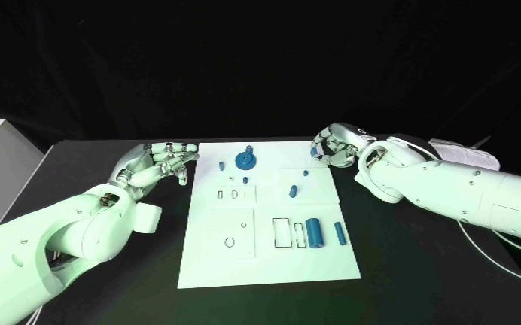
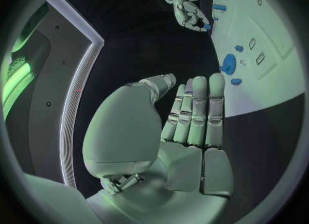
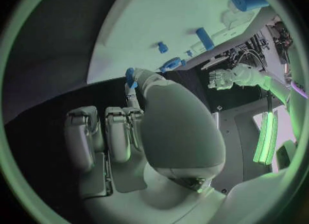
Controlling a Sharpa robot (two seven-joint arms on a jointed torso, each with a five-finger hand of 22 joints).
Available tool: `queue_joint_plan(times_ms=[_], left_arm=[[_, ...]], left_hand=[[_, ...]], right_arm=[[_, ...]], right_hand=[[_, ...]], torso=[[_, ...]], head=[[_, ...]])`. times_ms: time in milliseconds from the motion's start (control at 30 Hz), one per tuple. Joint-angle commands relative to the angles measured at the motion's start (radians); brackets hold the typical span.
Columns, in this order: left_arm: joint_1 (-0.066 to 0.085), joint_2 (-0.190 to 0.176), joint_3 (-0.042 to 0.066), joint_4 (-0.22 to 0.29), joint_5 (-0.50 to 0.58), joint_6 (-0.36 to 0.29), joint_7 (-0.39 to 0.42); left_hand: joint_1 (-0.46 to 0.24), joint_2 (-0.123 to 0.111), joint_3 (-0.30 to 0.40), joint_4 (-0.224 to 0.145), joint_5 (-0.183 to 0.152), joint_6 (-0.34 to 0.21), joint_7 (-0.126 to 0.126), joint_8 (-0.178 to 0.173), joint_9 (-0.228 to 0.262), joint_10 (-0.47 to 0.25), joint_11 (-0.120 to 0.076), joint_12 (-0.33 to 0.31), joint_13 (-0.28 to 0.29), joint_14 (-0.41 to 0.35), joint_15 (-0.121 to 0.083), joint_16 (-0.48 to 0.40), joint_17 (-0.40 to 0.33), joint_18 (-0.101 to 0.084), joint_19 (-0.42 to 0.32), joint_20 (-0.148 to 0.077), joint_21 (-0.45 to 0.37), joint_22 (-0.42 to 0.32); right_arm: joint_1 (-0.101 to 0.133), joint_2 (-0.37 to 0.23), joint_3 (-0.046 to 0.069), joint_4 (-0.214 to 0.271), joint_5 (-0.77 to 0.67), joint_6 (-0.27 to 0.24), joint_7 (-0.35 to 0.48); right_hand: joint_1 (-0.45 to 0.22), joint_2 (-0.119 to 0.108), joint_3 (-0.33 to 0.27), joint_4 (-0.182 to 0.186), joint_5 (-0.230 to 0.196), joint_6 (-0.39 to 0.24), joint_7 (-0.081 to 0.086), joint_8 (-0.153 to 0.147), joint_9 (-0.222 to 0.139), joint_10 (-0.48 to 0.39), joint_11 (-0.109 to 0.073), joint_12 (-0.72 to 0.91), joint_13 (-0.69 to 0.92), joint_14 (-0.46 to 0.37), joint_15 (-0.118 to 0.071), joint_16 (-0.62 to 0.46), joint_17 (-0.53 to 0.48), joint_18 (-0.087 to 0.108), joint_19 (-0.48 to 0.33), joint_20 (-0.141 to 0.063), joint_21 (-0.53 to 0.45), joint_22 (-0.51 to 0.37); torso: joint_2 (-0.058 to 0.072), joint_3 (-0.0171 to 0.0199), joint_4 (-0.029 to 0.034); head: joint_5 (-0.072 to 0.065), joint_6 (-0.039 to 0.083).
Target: Assemble the parts on the task board
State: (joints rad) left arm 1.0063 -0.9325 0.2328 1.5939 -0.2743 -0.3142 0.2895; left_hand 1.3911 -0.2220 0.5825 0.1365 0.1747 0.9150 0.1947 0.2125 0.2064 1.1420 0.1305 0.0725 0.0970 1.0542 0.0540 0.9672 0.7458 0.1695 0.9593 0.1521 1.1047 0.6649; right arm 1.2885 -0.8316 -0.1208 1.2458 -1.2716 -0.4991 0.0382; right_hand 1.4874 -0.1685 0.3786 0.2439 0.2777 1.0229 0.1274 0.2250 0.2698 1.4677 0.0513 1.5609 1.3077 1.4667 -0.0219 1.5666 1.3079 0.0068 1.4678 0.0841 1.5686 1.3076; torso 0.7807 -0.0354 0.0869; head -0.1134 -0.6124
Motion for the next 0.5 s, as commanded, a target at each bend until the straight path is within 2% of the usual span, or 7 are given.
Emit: queue_joint_plan(times_ms=[33, 100, 233, 333, 433, 500], left_arm=[[0.000, 0.004, 0.001, 0.000, -0.003, 0.008, 0.008], [0.000, 0.004, 0.001, 0.000, -0.003, 0.009, 0.008], [0.000, 0.008, 0.001, -0.001, -0.003, 0.010, 0.005], [0.000, 0.012, 0.001, -0.003, -0.005, 0.005, -0.002], [0.000, 0.018, 0.001, -0.010, -0.014, -0.002, -0.009], [0.000, 0.022, 0.001, -0.015, -0.018, -0.006, -0.013]], left_hand=[[0.009, 0.004, 0.001, -0.005, -0.003, -0.007, -0.003, 0.007, 0.001, -0.006, -0.002, 0.003, 0.002, -0.006, 0.001, 0.006, -0.001, 0.010, -0.010, 0.000, 0.006, 0.001], [0.009, 0.004, 0.001, -0.005, -0.003, -0.007, -0.003, 0.007, 0.001, -0.006, -0.002, 0.003, 0.002, -0.006, 0.001, 0.006, -0.001, 0.010, -0.010, 0.000, 0.006, 0.001], [0.009, 0.004, 0.001, -0.005, -0.003, -0.007, -0.003, 0.007, 0.001, -0.006, -0.002, 0.003, 0.002, -0.006, 0.001, 0.006, -0.001, 0.010, -0.010, 0.000, 0.006, 0.001], [0.007, 0.005, 0.002, -0.005, -0.004, -0.008, -0.002, 0.007, 0.002, -0.006, -0.002, 0.003, 0.002, -0.007, 0.002, 0.007, -0.003, 0.010, -0.011, 0.000, 0.008, 0.002], [0.007, 0.005, 0.002, -0.005, -0.004, -0.008, -0.002, 0.007, 0.002, -0.006, -0.001, 0.004, 0.002, -0.007, 0.002, 0.007, -0.003, 0.010, -0.012, 0.000, 0.008, 0.000], [0.005, 0.005, 0.002, -0.004, -0.004, -0.007, -0.002, 0.008, 0.002, -0.006, -0.001, 0.004, 0.002, -0.007, 0.002, 0.008, -0.003, 0.011, -0.013, 0.001, 0.008, 0.000]], right_arm=[[0.009, -0.003, 0.003, 0.041, -0.027, -0.097, -0.041], [0.012, -0.003, 0.004, 0.060, -0.030, -0.104, -0.058], [0.017, 0.010, 0.005, 0.112, -0.038, -0.116, -0.110], [0.016, 0.025, 0.005, 0.149, -0.047, -0.122, -0.147], [0.013, 0.047, 0.002, 0.191, -0.068, -0.130, -0.205], [0.010, 0.063, 0.000, 0.211, -0.081, -0.133, -0.243]], right_hand=[[-0.001, 0.008, 0.006, 0.000, 0.007, 0.012, -0.004, 0.006, 0.009, 0.099, -0.006, 0.006, 0.259, 0.104, -0.008, 0.004, 0.263, -0.007, 0.103, -0.008, 0.002, 0.263], [-0.004, 0.006, 0.007, 0.000, 0.007, 0.012, -0.004, 0.008, 0.010, 0.099, -0.007, 0.005, 0.259, 0.104, -0.009, 0.004, 0.263, -0.007, 0.103, -0.009, 0.002, 0.263], [-0.005, 0.005, 0.008, 0.000, 0.006, 0.013, -0.004, 0.008, 0.010, 0.098, -0.007, 0.004, 0.258, 0.104, -0.009, 0.004, 0.263, -0.007, 0.103, -0.009, 0.002, 0.263], [-0.006, 0.004, 0.009, -0.001, 0.006, 0.013, -0.004, 0.009, 0.010, 0.096, -0.007, 0.002, 0.256, 0.104, -0.008, 0.004, 0.263, -0.007, 0.103, -0.009, 0.002, 0.263], [-0.007, 0.005, 0.011, -0.001, 0.006, 0.013, -0.004, 0.010, 0.011, 0.092, -0.008, -0.002, 0.252, 0.104, -0.007, 0.004, 0.263, -0.007, 0.103, -0.009, 0.002, 0.263], [-0.008, 0.005, 0.012, -0.001, 0.006, 0.013, -0.004, 0.010, 0.011, 0.090, -0.008, -0.004, 0.250, 0.104, -0.007, 0.004, 0.263, -0.007, 0.103, -0.009, 0.002, 0.263]], torso=[[-0.001, -0.0005, -0.0005], [-0.001, -0.0012, -0.0011], [-0.002, -0.0027, -0.0029], [-0.006, -0.0042, -0.0019], [-0.011, -0.0062, -0.0001], [-0.014, -0.0075, 0.0001]], head=[[0.000, -0.001], [0.001, 0.002], [0.012, 0.006], [0.019, 0.000], [0.036, 0.000], [0.038, -0.001]])
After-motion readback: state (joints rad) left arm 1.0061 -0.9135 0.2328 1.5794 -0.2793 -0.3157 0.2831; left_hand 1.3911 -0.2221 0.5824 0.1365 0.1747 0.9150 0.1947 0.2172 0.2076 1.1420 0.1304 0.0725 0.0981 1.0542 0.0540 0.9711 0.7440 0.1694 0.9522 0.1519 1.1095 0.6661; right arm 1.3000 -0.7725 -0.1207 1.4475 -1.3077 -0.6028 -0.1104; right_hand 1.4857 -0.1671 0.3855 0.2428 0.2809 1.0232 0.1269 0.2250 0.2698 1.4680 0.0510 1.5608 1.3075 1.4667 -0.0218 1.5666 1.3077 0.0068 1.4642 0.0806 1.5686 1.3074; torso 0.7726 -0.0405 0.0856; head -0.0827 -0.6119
